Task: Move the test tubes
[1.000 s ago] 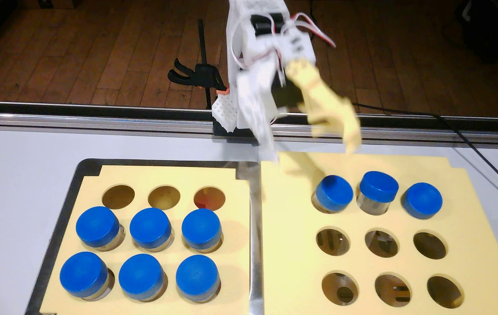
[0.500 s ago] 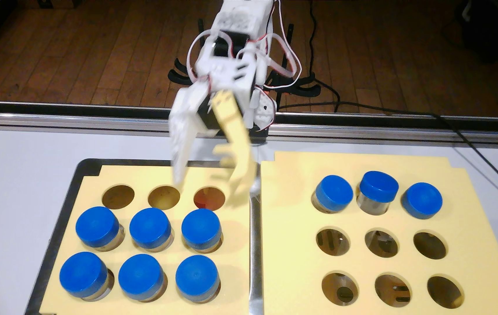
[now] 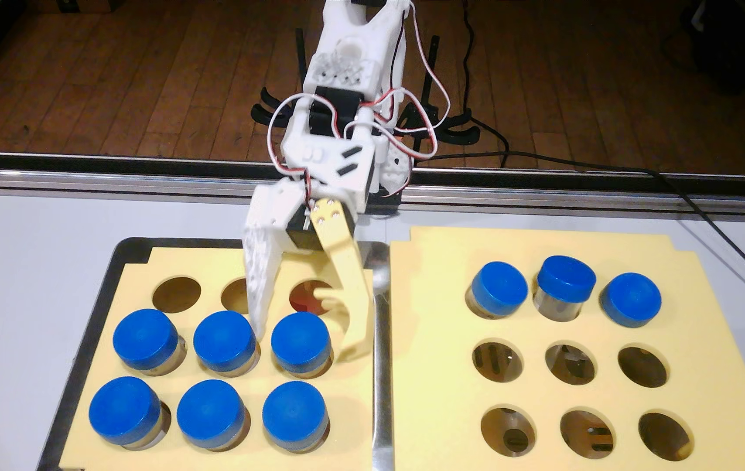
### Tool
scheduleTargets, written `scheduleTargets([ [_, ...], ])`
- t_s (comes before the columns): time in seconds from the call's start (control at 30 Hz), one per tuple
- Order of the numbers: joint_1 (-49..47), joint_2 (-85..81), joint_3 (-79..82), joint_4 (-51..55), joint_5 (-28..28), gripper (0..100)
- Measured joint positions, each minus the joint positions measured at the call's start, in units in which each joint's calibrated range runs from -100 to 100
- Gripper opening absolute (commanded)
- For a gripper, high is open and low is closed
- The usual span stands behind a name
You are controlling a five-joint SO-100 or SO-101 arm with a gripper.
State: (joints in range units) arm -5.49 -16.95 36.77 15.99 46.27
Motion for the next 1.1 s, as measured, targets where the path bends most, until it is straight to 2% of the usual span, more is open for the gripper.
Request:
scheduleTargets([
  [0.13,-0.26,3.56,-4.78,0.00,0.41,33],
  [0.33,-0.35,5.93,-7.49,0.00,0.46,18],
  [0.57,-0.61,6.02,-7.78,0.00,0.46,8],
  [0.83,-0.97,5.17,-15.74,0.10,0.46,7],
  [1.1,0.26,-8.14,-30.73,0.00,0.46,7],
])
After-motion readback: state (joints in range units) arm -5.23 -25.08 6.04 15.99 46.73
